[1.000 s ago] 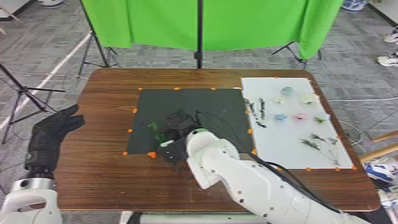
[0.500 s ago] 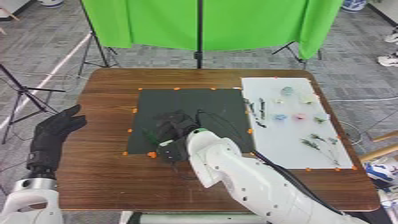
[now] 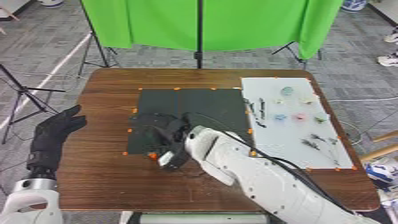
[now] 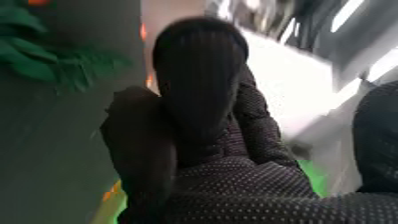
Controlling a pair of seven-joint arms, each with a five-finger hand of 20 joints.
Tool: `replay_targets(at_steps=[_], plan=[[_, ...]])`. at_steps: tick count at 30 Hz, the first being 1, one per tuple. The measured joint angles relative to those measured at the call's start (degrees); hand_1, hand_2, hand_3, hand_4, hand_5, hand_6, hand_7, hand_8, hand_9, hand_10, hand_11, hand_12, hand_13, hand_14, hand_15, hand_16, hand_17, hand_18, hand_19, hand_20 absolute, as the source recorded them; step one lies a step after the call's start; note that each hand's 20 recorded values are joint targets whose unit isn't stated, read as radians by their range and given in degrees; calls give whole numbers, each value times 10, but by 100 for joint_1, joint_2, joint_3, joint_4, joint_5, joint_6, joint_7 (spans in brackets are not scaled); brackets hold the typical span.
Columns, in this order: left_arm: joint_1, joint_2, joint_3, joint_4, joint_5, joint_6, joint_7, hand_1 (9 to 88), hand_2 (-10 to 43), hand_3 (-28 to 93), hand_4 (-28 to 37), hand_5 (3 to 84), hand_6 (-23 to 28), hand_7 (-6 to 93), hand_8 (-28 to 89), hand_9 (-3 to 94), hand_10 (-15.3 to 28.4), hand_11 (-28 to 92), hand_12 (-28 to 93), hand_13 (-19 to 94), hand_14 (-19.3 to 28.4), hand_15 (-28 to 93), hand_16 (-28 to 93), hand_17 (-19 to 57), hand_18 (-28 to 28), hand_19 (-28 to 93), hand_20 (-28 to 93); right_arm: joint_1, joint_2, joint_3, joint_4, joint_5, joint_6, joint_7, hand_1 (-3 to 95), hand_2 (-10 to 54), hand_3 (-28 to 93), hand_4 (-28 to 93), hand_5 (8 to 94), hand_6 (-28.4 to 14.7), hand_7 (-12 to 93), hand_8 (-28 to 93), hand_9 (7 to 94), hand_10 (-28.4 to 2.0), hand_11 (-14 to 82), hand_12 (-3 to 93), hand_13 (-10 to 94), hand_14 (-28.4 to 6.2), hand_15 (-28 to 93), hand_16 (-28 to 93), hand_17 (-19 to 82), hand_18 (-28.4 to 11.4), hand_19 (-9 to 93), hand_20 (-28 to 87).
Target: Arrange flowers
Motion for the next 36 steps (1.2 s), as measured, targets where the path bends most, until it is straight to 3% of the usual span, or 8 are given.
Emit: replay_targets(at_steps=[6,14,26,36], plan=[[2,0,-1,-2,-1,1,6,241,162,643,-283,459,75,78,-50,464,163,175,112,375,193,205,-20,88,124,131,160,166,-39,27,-9,-567,-1130,185,59,179,554,-185,378,-108,300,-56,480,-177,50,68,937,-58,642,217,716,-166,932,592],[2,-8,-1,-2,-2,1,14,240,163,643,-283,458,74,79,-51,464,162,176,113,376,194,206,-20,88,124,131,160,364,-101,-100,35,-1367,-1634,278,51,194,542,-190,369,-103,314,-62,464,-161,48,60,931,-58,669,230,718,-176,932,640],[-75,-7,69,33,-2,-12,31,241,163,642,-283,457,73,79,-51,464,162,175,113,376,194,205,-20,88,125,130,160,609,-192,-323,429,-1775,-1774,268,34,191,559,-192,367,-100,330,-71,460,-157,48,59,921,-59,683,232,712,-179,932,653],[-162,-8,145,72,-2,-51,46,241,164,641,-283,458,73,79,-51,463,163,176,113,376,194,205,-20,88,125,131,160,761,-236,-397,661,-2185,-1579,279,30,171,568,-192,371,-102,333,-74,451,-168,47,61,915,-59,688,228,706,-179,932,656]])
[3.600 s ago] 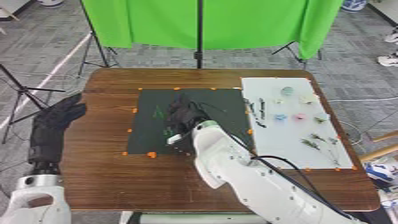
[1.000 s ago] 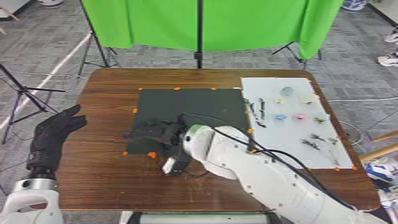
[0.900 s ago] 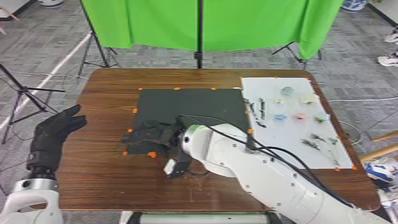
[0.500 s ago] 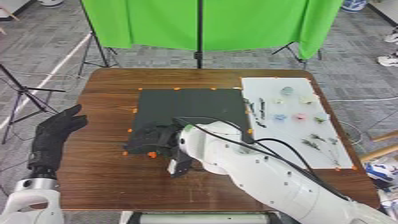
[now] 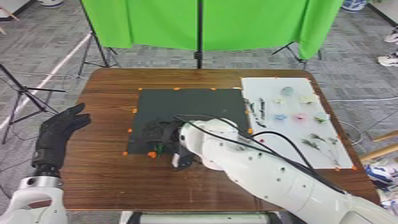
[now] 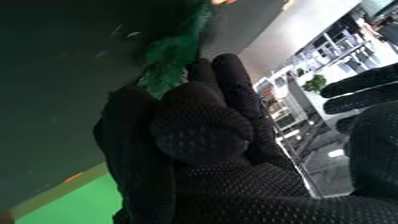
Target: Arrange flowers
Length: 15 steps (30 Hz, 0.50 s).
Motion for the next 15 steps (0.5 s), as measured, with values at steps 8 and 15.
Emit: replay_targets(at_steps=[8,15], plan=[[-27,0,11,12,0,-21,7,241,163,643,-283,457,72,80,-51,464,162,176,113,376,194,205,-20,88,125,130,160,47,25,-8,58,183,317,70,33,166,574,-189,388,-101,338,-74,464,-170,50,64,919,-57,691,222,711,-177,932,655],[-66,0,53,25,0,-59,8,241,162,643,-283,458,72,80,-51,463,162,174,113,376,194,204,-20,87,125,131,160,-10,150,109,-200,888,941,74,119,70,591,-148,443,-76,297,-72,522,-171,66,96,918,-54,687,219,708,-167,932,645]])
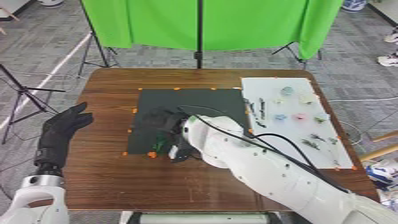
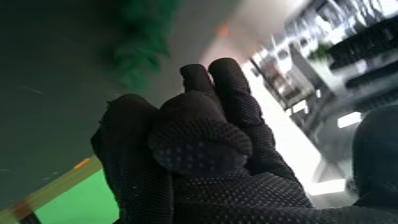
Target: Arrange flowers
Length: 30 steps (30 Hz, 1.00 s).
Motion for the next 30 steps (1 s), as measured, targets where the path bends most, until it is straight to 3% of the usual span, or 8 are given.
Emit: replay_targets(at_steps=[4,8,15,22,25,30], plan=[[2,5,-19,0,0,-18,-23,241,161,645,-283,458,72,80,-51,464,162,175,114,376,193,204,-20,87,126,131,160,-156,331,232,-715,944,674,-23,177,0,576,-125,484,-72,251,-57,592,-178,81,149,918,-49,681,218,705,-162,932,641],[24,54,-95,-18,-1,-30,-53,241,161,644,-283,458,71,80,-51,465,162,176,114,376,193,204,-20,87,126,131,160,-460,782,726,-1605,831,1391,-114,187,-47,597,-126,495,-74,204,-46,607,-180,96,173,910,-45,679,222,696,-156,932,637],[120,109,-278,-117,71,-83,-109,241,160,645,-283,459,70,83,-52,468,162,177,114,377,194,204,-19,88,126,130,160,-1525,1678,2633,-2687,-584,1440,-185,195,-95,590,-153,510,-77,156,-43,630,-181,130,199,878,-54,684,226,658,-156,932,627],[121,105,-279,-122,194,-220,-125,245,158,645,-283,460,70,82,-52,470,162,177,115,378,194,204,-20,88,125,128,159,-3213,2710,4597,-3166,-2088,1607,27,219,-95,592,-177,549,-64,157,-44,701,-168,240,252,862,-57,690,228,642,-157,932,617],[118,99,-279,-122,231,-274,-132,245,157,646,-283,460,70,83,-51,470,162,177,115,378,193,204,-20,88,125,128,160,-4010,2948,5240,-3150,-2490,1860,309,233,-95,600,-187,578,-53,168,-53,757,-150,297,265,862,-53,696,231,639,-156,932,615],[134,79,-305,-135,307,-328,-136,248,153,647,-283,459,68,84,-52,471,161,178,115,379,193,205,-20,89,125,128,160,-4990,2971,5720,-2893,-3063,1974,694,248,-95,604,-196,599,-52,170,-61,773,-148,312,267,867,-49,696,237,644,-158,932,618]])
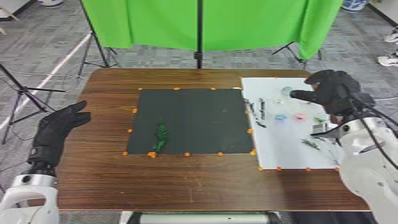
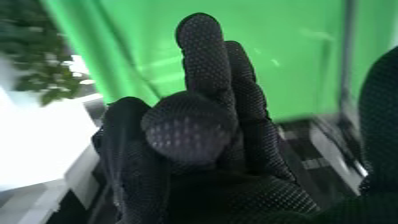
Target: Arrange flowers
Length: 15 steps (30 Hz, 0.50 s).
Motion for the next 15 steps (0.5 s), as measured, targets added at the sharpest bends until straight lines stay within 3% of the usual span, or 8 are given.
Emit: replay_targets(at_steps=[10,15], plan=[[5,-80,2,-3,25,-66,10,250,153,645,-283,461,69,84,-53,472,160,178,115,380,193,205,-20,89,125,127,160,-900,-204,-79,791,56,-307,354,248,-95,605,-204,597,-56,168,-63,771,-147,310,267,874,-49,695,242,649,-159,932,621],[7,-84,3,-2,35,-90,10,252,153,644,-283,461,69,84,-52,471,160,177,115,380,193,204,-20,89,125,126,160,-1056,-332,46,786,57,-291,402,246,-95,608,-202,597,-54,169,-63,772,-147,314,268,875,-48,695,244,650,-159,932,622]])
